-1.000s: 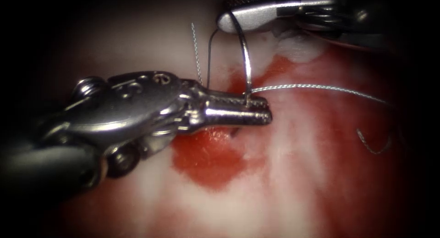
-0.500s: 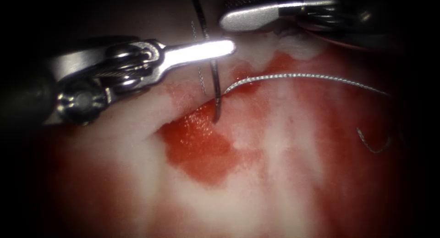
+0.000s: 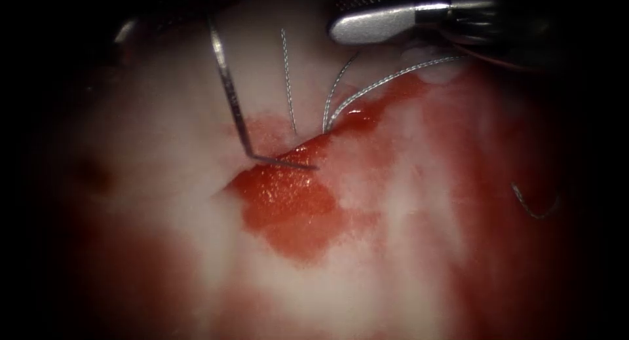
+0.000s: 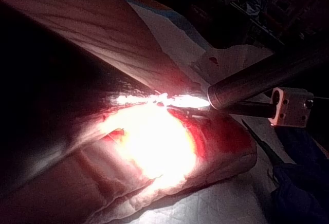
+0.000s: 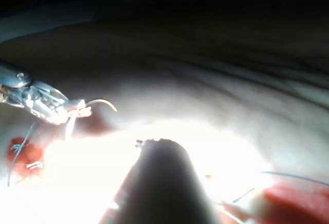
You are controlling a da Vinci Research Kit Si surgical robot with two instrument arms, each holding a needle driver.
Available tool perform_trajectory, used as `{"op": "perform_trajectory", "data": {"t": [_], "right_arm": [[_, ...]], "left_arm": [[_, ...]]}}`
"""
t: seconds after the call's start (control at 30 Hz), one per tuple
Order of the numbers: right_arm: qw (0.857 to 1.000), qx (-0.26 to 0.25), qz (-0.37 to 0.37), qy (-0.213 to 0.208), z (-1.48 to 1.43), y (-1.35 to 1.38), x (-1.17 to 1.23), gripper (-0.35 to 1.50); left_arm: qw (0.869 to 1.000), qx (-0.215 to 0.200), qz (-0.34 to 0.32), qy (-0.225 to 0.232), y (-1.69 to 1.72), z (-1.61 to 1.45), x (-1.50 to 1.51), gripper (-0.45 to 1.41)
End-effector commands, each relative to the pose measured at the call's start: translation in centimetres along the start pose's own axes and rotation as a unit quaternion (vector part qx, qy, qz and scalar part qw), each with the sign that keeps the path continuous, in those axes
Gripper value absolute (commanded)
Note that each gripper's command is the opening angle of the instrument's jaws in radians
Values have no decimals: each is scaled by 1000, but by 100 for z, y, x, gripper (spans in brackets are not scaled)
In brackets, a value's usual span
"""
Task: Wound Closure
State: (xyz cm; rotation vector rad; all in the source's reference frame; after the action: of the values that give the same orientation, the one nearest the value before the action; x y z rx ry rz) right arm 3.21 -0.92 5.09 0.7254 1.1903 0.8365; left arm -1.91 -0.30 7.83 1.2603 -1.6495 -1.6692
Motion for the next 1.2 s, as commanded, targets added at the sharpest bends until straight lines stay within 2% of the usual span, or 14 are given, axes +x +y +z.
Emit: {"op": "perform_trajectory", "data": {"t": [0.03,0.13,0.3,0.43,0.47,0.53,0.63,0.67,0.87,0.93,0.97,1.03,1.1,1.2], "right_arm": [[1000,1,2,3,8,-2,13,94],[1000,9,0,-1,14,-5,8,61],[998,49,-5,-26,29,-12,-7,59],[997,53,-12,-52,41,-15,-15,51],[996,44,-15,-71,50,-17,-19,0],[996,37,-18,-85,59,-17,-22,-35],[994,32,-23,-103,71,-19,-26,-35],[992,32,-17,-122,78,-20,-29,-35],[985,50,-12,-162,85,-27,-33,-35],[971,110,19,-210,84,-34,-37,-35],[965,121,49,-226,82,-35,-38,-35],[951,136,101,-260,75,-39,-43,-35],[943,137,121,-277,69,-41,-47,-35],[924,132,160,-320,56,-44,-56,-35]], "left_arm": [[1000,3,2,0,-4,11,-6,-45],[1000,6,0,-4,-10,4,-14,-45],[1000,8,-1,-1,-14,-4,-18,-45],[1000,9,-1,3,-15,-7,-18,-45],[1000,10,-1,6,-16,-7,-17,-45],[1000,11,-2,10,-17,-7,-16,-45],[1000,11,-5,13,-21,-7,-15,-45],[1000,14,-8,15,-25,-7,-15,-45],[1000,17,-10,16,-28,-7,-15,-45],[1000,17,-13,17,-27,-8,-16,-45],[1000,17,-13,18,-27,-8,-17,-45],[1000,18,-10,19,-27,-10,-19,-45],[1000,18,-4,20,-27,-11,-21,-45],[1000,16,16,14,-26,-18,-30,-45]]}}
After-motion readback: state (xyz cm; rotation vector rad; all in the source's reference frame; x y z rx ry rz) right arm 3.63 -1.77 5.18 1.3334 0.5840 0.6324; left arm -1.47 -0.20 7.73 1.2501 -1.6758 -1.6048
